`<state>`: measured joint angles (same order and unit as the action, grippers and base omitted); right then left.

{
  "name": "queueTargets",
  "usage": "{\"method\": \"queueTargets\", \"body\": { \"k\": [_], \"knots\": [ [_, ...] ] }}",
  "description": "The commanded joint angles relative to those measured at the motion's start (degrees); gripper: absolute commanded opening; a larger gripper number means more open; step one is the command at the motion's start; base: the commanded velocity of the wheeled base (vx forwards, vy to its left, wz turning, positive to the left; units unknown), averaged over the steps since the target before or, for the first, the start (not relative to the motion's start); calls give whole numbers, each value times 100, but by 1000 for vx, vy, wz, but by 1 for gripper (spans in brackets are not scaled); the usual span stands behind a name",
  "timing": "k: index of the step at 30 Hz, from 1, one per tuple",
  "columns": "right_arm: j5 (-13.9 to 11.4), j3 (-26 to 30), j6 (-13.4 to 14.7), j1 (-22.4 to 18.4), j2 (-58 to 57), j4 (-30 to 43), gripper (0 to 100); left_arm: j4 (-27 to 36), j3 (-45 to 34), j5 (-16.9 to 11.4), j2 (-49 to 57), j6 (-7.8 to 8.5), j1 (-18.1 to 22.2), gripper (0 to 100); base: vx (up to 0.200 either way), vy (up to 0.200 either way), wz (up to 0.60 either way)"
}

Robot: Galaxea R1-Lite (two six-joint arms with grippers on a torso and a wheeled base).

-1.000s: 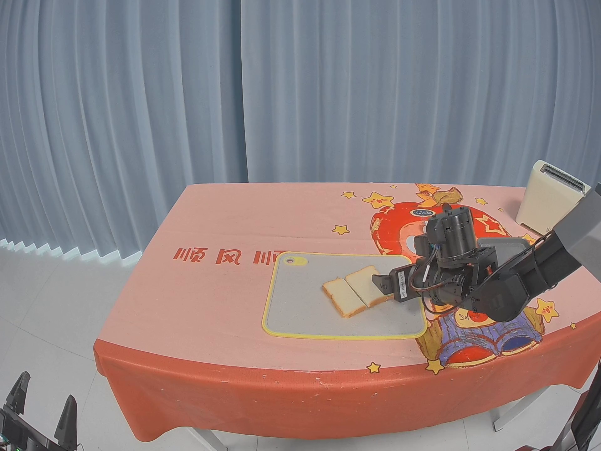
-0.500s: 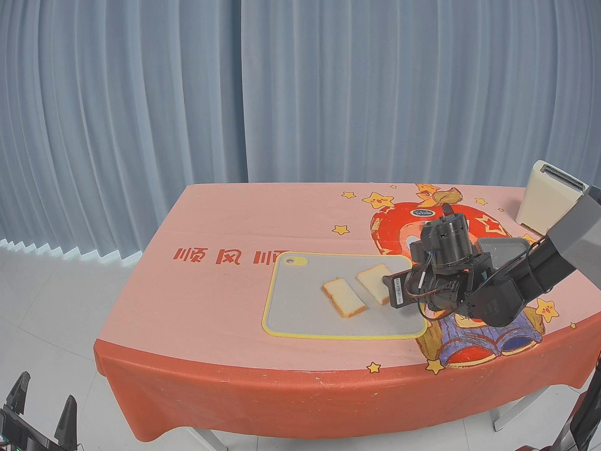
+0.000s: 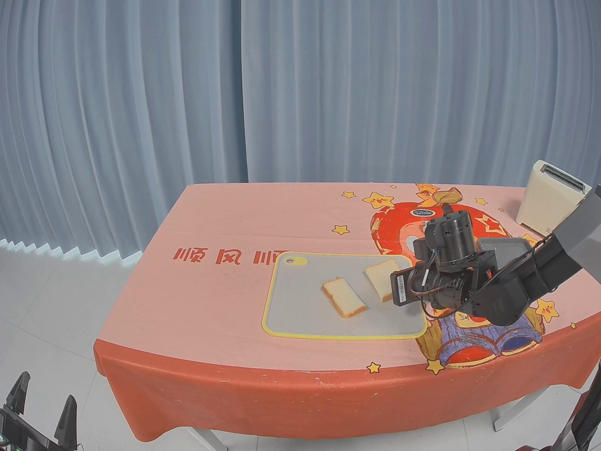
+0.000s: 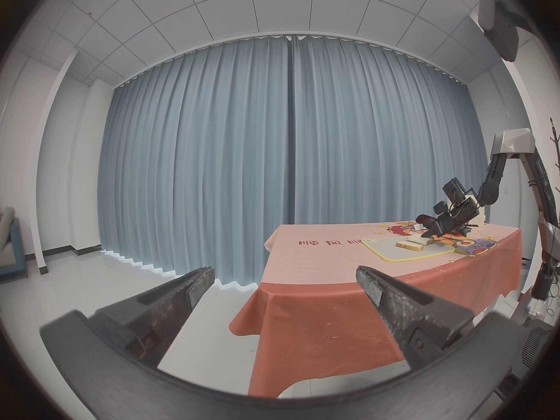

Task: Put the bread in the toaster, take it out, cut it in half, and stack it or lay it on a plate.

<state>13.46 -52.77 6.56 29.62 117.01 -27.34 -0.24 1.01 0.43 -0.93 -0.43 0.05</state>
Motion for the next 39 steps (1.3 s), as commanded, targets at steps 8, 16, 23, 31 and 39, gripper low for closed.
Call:
{"method": "queueTargets", "body": {
  "k": [8,16,23,31,39],
  "knots": [
    [60,232,47,193,-820,-96,0,-2,-101,1,57,-1,4,100,0,0,0],
    [245,689,56,307,-1584,-96,0,-2,-101,1,57,-1,4,100,0,0,0],
    [386,1111,188,351,-2410,-43,0,-2,-101,1,57,-1,-5,100,0,0,0],
    [350,1823,355,351,-3087,-96,0,-2,-101,1,57,-1,-5,100,0,0,0],
    [386,1964,390,351,-3131,-105,0,-2,-101,1,57,-1,-5,100,0,0,0]
  ]
}}
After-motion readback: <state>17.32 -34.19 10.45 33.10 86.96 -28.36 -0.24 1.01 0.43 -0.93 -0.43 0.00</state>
